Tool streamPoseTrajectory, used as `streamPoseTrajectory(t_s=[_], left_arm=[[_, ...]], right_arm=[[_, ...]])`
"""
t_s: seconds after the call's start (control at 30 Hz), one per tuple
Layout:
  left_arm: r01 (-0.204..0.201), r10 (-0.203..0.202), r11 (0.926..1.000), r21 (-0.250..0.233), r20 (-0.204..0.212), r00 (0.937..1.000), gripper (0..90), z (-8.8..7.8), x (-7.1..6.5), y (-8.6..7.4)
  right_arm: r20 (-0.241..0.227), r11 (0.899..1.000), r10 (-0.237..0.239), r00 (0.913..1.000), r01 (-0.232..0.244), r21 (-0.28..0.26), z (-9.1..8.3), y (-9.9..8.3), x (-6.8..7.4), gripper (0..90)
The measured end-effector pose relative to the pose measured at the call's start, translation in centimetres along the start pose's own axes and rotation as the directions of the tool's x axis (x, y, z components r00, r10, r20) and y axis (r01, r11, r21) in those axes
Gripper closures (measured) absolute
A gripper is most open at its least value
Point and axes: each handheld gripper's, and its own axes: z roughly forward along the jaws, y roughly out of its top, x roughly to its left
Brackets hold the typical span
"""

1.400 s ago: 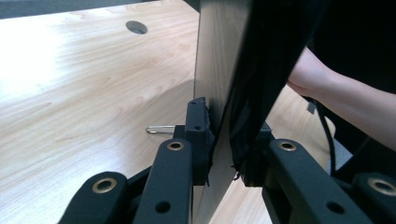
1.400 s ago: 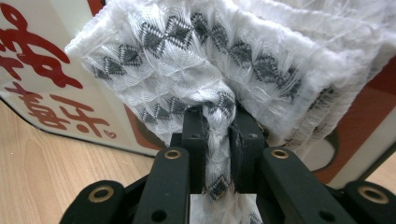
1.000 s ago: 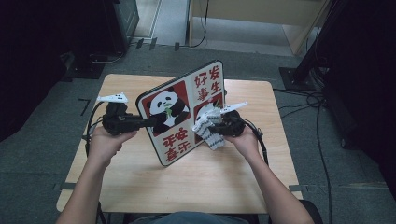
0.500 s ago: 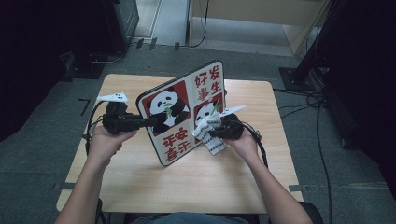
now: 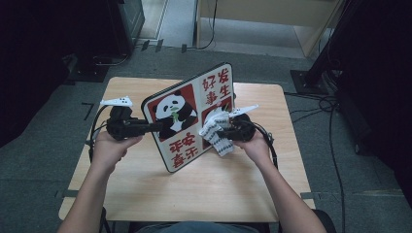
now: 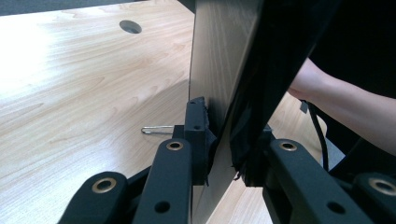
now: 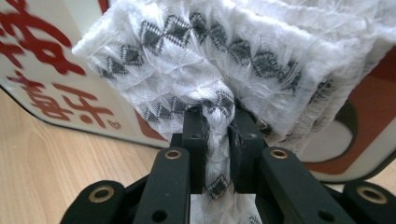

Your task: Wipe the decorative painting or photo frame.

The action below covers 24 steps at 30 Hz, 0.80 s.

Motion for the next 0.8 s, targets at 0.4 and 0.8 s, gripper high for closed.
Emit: streamPoseTrajectory(t_s=[0.4, 0.8], left_arm=[[-0.005, 0.005, 1.0, -0.006, -0.008, 1.0, 77.8, 0.0, -0.1, -0.1], [0.002, -0.002, 1.0, -0.008, -0.011, 0.9999, 77.6, 0.0, -0.2, -0.2]], right_arm=[[-0.01, 1.0, 0.013, 0.9999, -0.014, -0.022, -1.9, 2.4, 0.9, 81.4], [-0.024, 0.999, -0.006, 0.9997, 0.005, -0.054, -4.2, 5.0, 2.0, 81.7]])
